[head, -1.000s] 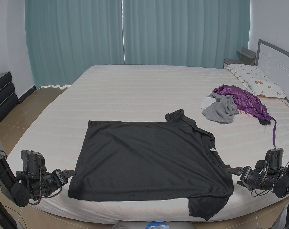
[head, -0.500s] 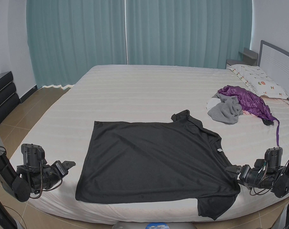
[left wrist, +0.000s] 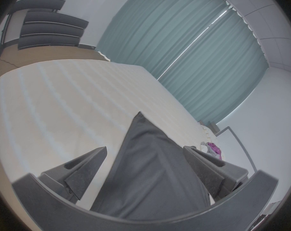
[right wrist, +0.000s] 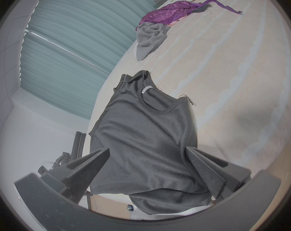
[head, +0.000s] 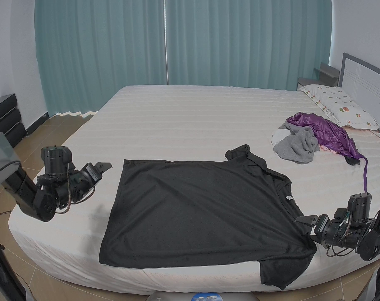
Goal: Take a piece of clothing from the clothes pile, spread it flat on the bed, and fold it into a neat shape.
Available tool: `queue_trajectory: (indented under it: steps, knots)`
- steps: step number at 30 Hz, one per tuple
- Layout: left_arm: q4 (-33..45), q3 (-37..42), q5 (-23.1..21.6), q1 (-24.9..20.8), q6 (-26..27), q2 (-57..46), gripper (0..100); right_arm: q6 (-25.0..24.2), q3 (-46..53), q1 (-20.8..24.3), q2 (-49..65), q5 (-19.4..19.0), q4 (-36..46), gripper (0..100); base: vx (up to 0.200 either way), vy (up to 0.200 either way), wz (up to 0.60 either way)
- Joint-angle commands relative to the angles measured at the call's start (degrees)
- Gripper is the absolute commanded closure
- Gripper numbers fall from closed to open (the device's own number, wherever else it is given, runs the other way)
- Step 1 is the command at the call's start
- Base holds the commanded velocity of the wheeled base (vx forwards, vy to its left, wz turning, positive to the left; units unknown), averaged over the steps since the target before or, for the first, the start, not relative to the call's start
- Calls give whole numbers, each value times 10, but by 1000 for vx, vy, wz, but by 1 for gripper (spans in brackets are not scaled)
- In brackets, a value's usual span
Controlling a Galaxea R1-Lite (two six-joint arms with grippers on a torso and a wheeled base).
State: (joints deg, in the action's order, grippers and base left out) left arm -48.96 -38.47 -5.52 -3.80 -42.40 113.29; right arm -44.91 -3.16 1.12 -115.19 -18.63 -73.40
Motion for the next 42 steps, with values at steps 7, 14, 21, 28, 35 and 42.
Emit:
queue_trajectory:
  steps: [7,14,21,28,35,42]
  knots:
    - [74,-348,-40,-23,-1,269,0,-12,4,5,-27,1,-25,0,0,0,0]
    - [73,-457,17,-39,-1,350,0,-13,5,5,-30,1,-30,0,0,0,0]
    - [75,-530,68,-33,0,394,0,-12,5,15,-39,2,-31,0,0,0,0]
    - [72,-555,91,-29,2,410,0,-12,5,22,-40,5,-32,0,0,0,0]
    - [76,-579,101,-23,3,430,0,-13,5,22,-36,5,-32,0,0,0,0]
    - [75,-582,96,-22,2,432,100,-12,3,23,-37,7,-70,0,0,0,0]
